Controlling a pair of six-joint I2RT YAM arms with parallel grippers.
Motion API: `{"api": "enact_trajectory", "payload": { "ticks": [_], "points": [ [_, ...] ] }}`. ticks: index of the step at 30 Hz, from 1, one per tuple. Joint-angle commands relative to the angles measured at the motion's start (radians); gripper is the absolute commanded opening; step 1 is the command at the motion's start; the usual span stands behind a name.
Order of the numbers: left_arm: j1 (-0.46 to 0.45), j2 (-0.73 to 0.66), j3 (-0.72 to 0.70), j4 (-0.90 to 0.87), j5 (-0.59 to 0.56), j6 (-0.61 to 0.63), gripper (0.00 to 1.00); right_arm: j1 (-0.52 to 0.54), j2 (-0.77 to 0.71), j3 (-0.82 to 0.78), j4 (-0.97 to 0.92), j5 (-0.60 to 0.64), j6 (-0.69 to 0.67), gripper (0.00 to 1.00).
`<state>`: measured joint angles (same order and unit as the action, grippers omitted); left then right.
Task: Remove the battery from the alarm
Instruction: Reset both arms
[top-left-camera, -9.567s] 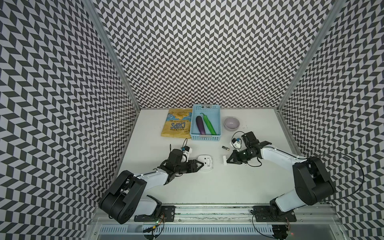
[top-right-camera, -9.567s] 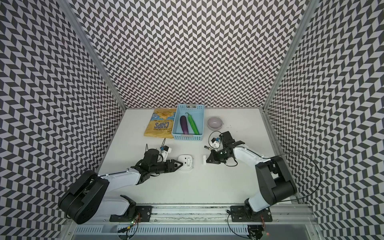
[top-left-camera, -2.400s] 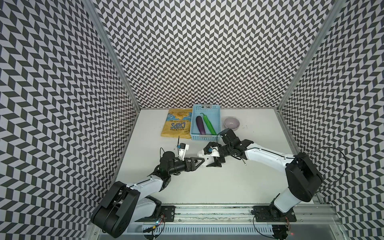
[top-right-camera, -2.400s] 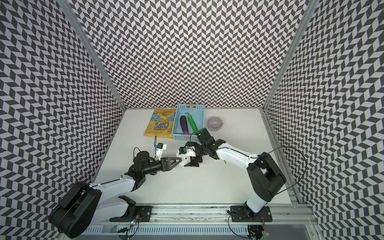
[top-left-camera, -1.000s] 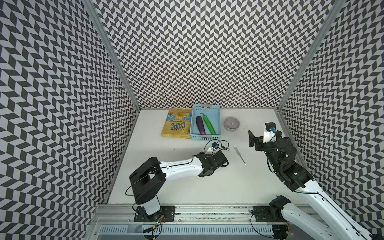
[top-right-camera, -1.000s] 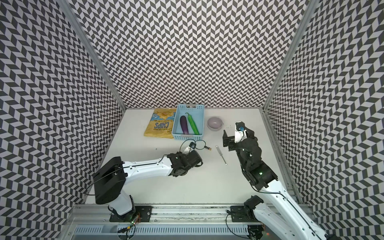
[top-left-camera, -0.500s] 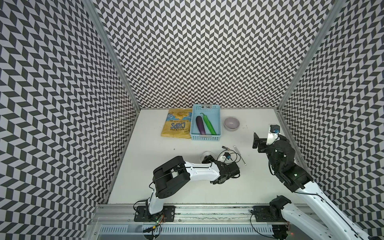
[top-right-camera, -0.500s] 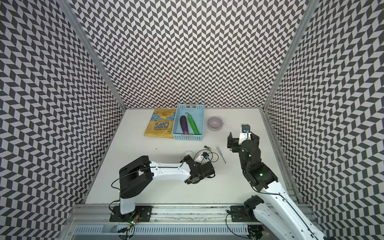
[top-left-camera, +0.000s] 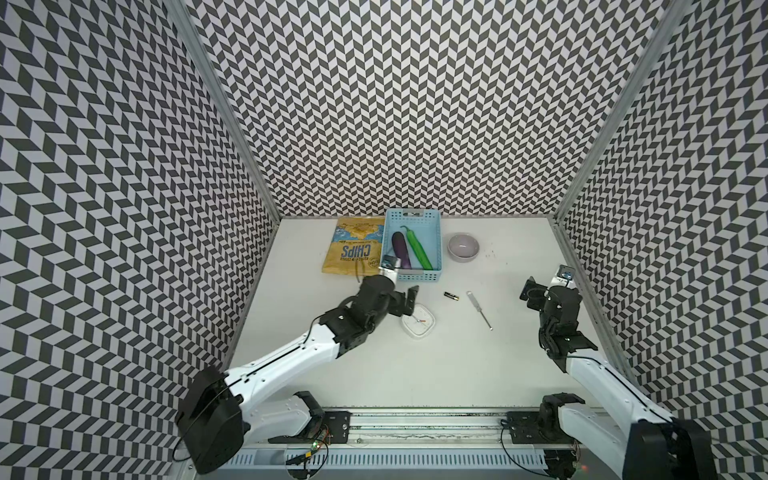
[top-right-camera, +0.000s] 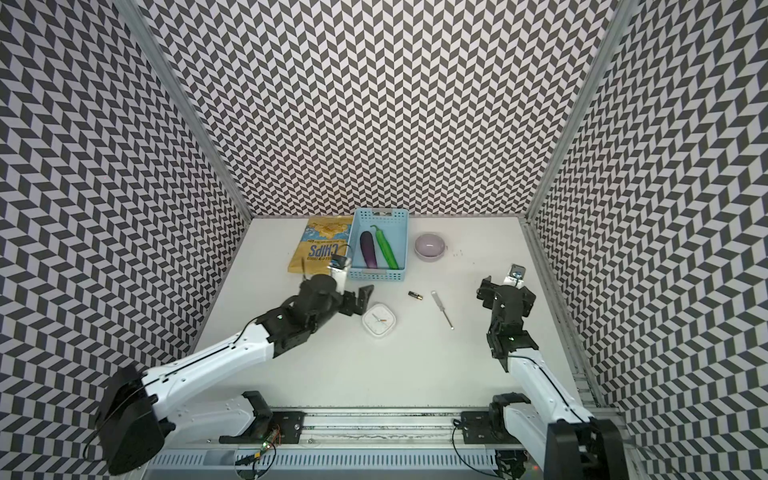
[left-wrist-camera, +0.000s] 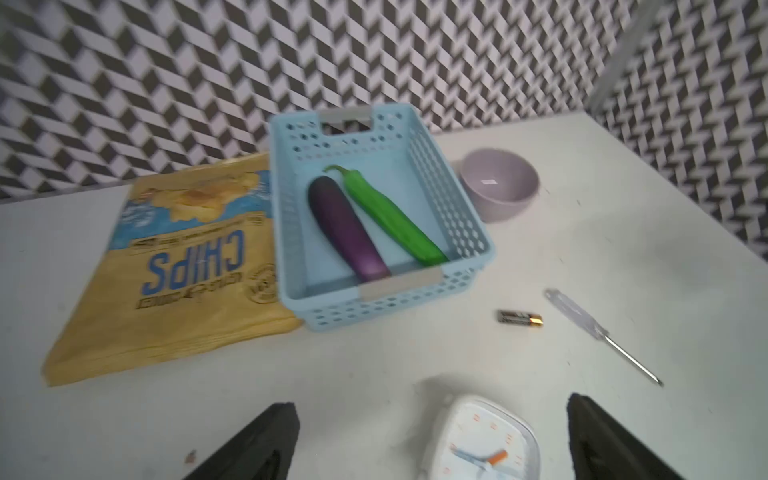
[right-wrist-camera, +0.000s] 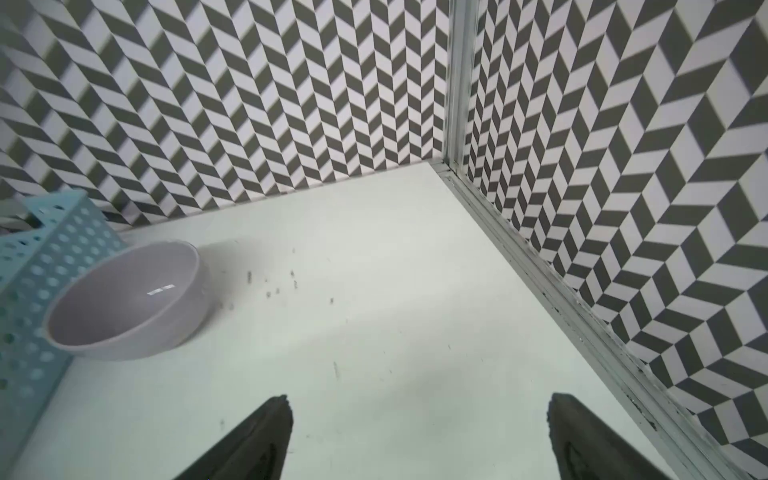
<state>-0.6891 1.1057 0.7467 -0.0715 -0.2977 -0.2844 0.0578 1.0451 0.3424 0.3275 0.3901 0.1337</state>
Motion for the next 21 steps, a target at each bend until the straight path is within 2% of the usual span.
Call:
{"api": "enact_trajectory", "payload": {
  "ticks": [1, 3, 6, 8, 10, 11, 14, 15, 18, 19, 21],
  "points": [
    [0.153, -0.127, -0.125, 0.193, 0.028, -0.041, 1.0, -0.008, 0.103, -0.032, 0.404, -0.054, -0.035, 1.0],
    [0.232, -0.208, -0.215, 0.285, -0.026, -0.025, 1.0, -0.007, 0.188, -0.085, 0.602, -0.107, -0.056, 1.0],
    [0.313, -0.293, -0.341, 0.434, -0.172, -0.014, 1.0, -0.006, 0.324, -0.178, 0.926, -0.191, -0.1, 1.0],
    [0.357, -0.322, -0.41, 0.533, -0.248, 0.014, 1.0, -0.006, 0.413, -0.204, 1.037, -0.255, -0.132, 1.0],
    [0.406, -0.316, -0.449, 0.594, -0.314, 0.03, 1.0, -0.006, 0.531, -0.252, 1.296, -0.288, -0.142, 1.0],
    [0.438, -0.298, -0.462, 0.619, -0.34, 0.035, 1.0, -0.007, 0.553, -0.257, 1.321, -0.292, -0.143, 1.0],
    [0.513, -0.188, -0.5, 0.741, -0.368, 0.09, 1.0, -0.013, 0.456, -0.134, 0.921, -0.265, -0.125, 1.0],
    [0.537, -0.129, -0.512, 0.811, -0.364, 0.088, 1.0, -0.01, 0.493, -0.07, 0.898, -0.236, -0.115, 1.0],
    [0.578, 0.036, -0.556, 1.068, -0.26, 0.11, 1.0, 0.001, 0.508, -0.104, 0.989, -0.198, -0.114, 1.0],
    [0.58, 0.1, -0.561, 1.158, -0.226, 0.158, 1.0, 0.002, 0.507, -0.106, 0.991, -0.198, -0.116, 1.0],
    [0.574, 0.209, -0.533, 1.195, -0.227, 0.226, 1.0, 0.002, 0.499, -0.096, 0.956, -0.195, -0.113, 0.99]
  ]
}}
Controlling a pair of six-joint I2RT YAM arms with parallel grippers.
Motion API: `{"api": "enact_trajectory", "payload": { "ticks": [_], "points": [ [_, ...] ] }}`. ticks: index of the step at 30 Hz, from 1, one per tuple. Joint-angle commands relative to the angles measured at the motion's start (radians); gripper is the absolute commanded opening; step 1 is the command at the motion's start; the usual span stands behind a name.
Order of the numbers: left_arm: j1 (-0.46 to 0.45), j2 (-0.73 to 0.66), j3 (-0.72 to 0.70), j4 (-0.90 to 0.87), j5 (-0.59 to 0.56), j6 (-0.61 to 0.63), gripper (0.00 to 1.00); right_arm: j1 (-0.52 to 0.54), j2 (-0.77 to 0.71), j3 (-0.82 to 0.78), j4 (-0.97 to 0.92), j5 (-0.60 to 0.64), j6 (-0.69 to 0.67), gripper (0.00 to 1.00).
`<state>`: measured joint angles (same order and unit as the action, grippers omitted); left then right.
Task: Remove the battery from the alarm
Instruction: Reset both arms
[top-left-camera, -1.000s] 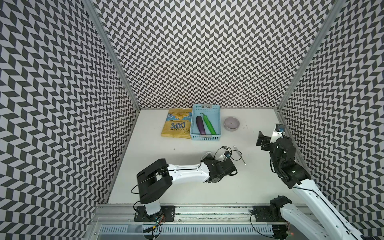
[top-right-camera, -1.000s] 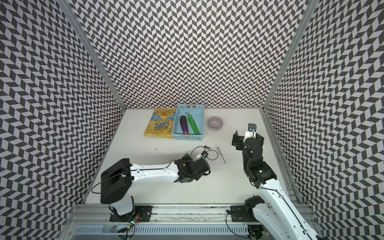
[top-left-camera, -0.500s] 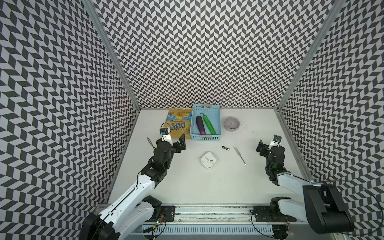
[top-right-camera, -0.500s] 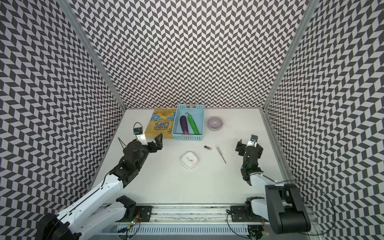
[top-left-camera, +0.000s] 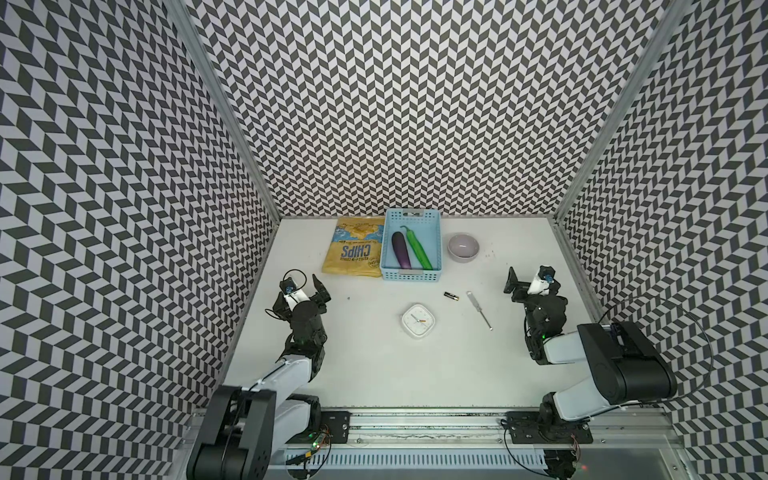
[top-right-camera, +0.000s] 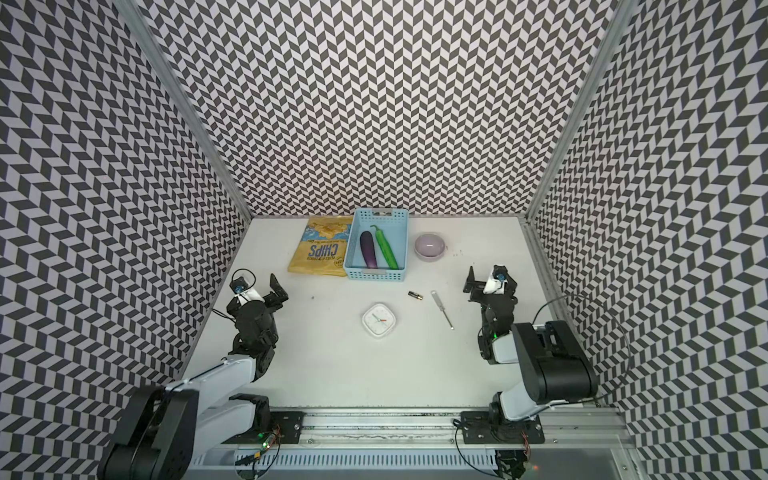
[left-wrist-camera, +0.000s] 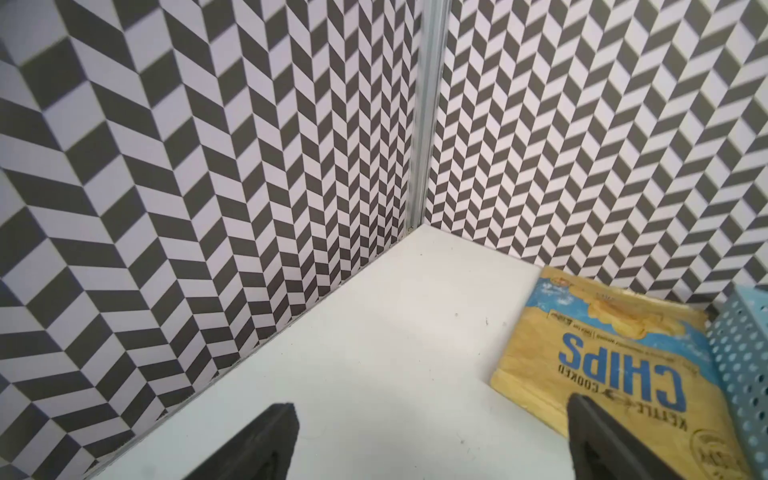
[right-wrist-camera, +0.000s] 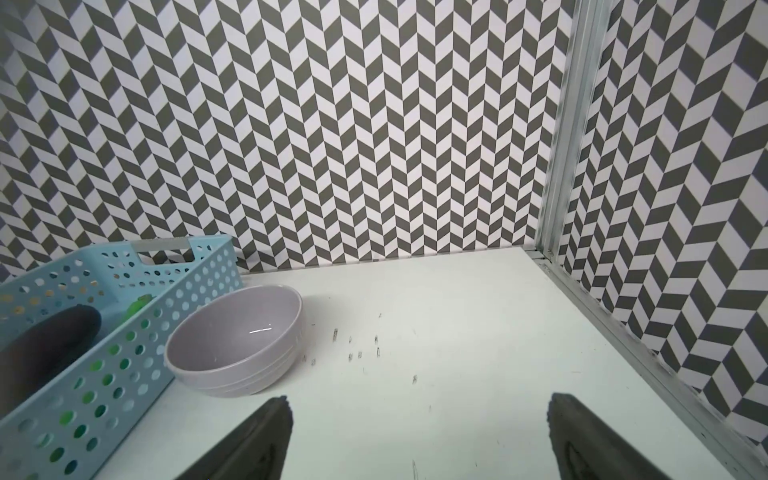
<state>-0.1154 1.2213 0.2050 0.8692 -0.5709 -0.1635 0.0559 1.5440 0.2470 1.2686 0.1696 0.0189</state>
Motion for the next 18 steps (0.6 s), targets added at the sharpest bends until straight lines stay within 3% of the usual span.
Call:
{"api": "enact_trajectory", "payload": {
  "ticks": [1, 4, 7, 9, 11, 13, 15, 18],
  "points": [
    [0.002, 0.142, 0.009, 0.291, 0.043, 0.102, 1.0, 0.004, -0.007, 0.006, -0.009, 0.026, 0.004, 0.99],
    [0.001, 0.283, -0.031, 0.52, 0.145, 0.156, 1.0, 0.004, -0.013, 0.012, -0.03, 0.019, -0.002, 1.0],
    [0.023, 0.279, -0.004, 0.426, 0.202, 0.127, 1.0, 0.004, -0.011, 0.01, -0.021, 0.021, 0.0, 1.0],
    [0.044, 0.358, 0.014, 0.502, 0.204, 0.124, 1.0, 0.004, -0.012, 0.011, -0.025, 0.019, -0.002, 1.0],
    [0.071, 0.307, 0.044, 0.347, 0.255, 0.081, 1.0, 0.004, -0.011, 0.011, -0.025, 0.019, -0.002, 1.0],
    [0.068, 0.34, 0.025, 0.446, 0.246, 0.105, 1.0, 0.004, -0.012, 0.012, -0.025, 0.02, -0.001, 1.0],
    [0.066, 0.309, 0.043, 0.355, 0.248, 0.089, 1.0, 0.004, -0.012, 0.011, -0.026, 0.019, -0.002, 1.0],
    [0.066, 0.323, 0.036, 0.394, 0.244, 0.1, 1.0, 0.004, -0.012, 0.011, -0.025, 0.019, -0.001, 1.0]
  ]
}}
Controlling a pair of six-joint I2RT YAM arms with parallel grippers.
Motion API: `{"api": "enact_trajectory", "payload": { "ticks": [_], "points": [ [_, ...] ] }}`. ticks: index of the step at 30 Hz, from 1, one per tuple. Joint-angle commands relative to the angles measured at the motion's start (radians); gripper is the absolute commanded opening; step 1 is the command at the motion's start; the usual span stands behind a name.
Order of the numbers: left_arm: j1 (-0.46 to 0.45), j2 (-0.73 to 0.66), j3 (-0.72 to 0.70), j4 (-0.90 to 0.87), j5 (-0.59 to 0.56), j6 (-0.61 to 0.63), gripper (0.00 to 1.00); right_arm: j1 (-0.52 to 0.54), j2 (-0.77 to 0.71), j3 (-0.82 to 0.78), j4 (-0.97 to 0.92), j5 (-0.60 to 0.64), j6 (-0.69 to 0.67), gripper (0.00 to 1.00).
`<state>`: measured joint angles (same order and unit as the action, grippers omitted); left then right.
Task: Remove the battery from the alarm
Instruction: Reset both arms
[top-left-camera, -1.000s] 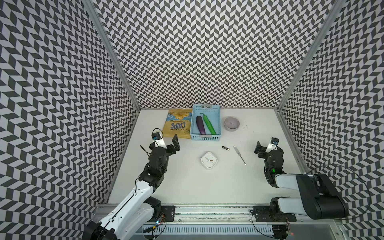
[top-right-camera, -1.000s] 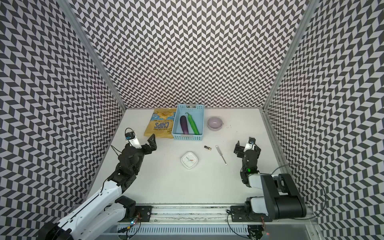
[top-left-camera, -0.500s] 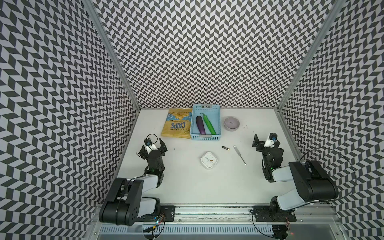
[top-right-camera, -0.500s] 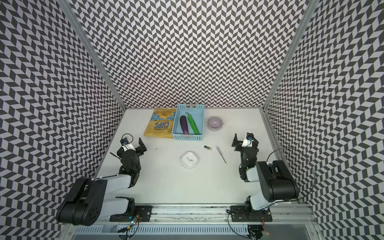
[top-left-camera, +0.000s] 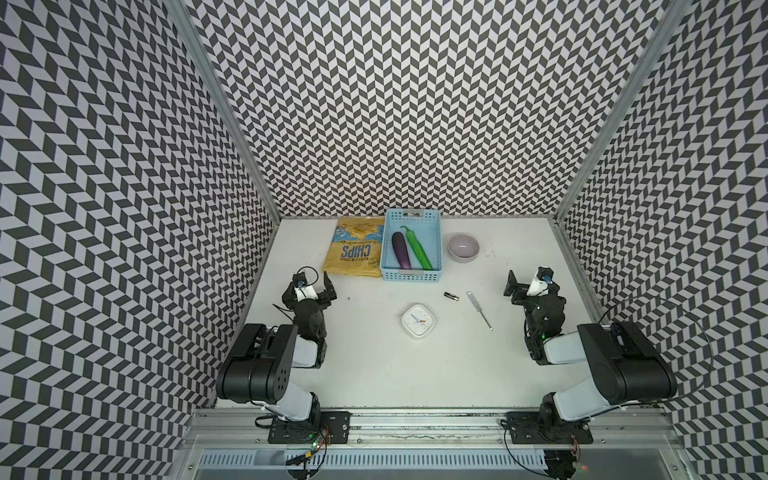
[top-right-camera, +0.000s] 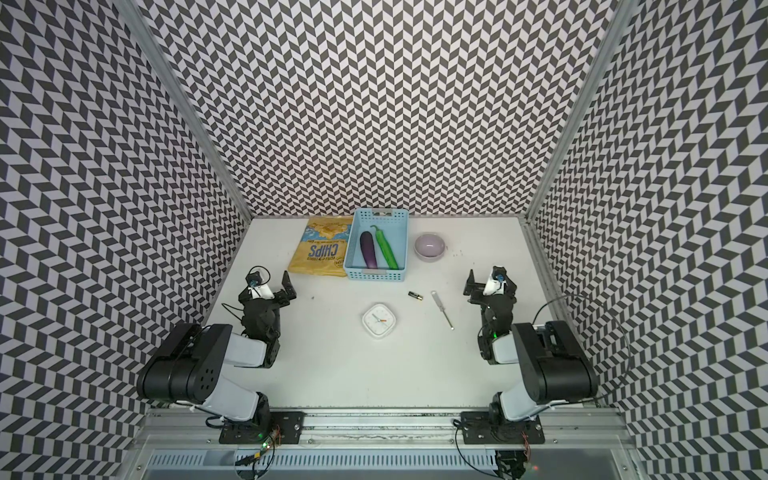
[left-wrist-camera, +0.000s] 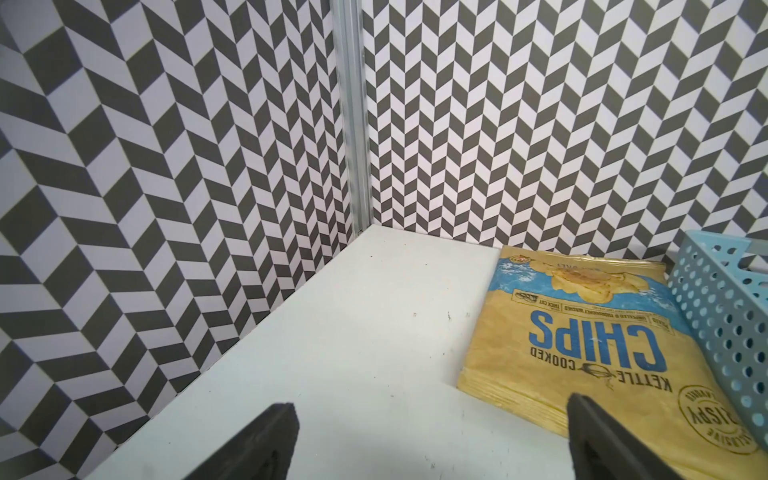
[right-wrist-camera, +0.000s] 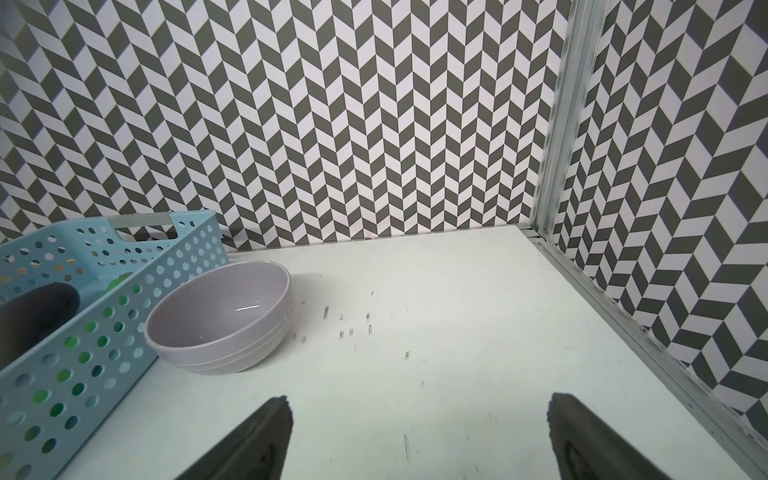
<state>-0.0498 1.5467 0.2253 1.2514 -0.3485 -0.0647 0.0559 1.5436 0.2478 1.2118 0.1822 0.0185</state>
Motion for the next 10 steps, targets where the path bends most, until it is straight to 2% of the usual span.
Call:
{"api": "enact_trajectory", "payload": {
  "ticks": [1, 10],
  "points": [
    [0.001, -0.012, 0.021, -0.015, 0.023, -0.007, 1.0, 0.004, -0.011, 0.009, 0.032, 0.008, -0.002, 1.0],
    [0.001, -0.006, 0.017, 0.004, 0.023, -0.001, 1.0, 0.004, -0.011, 0.01, 0.032, 0.007, 0.0, 0.99]
  ]
}}
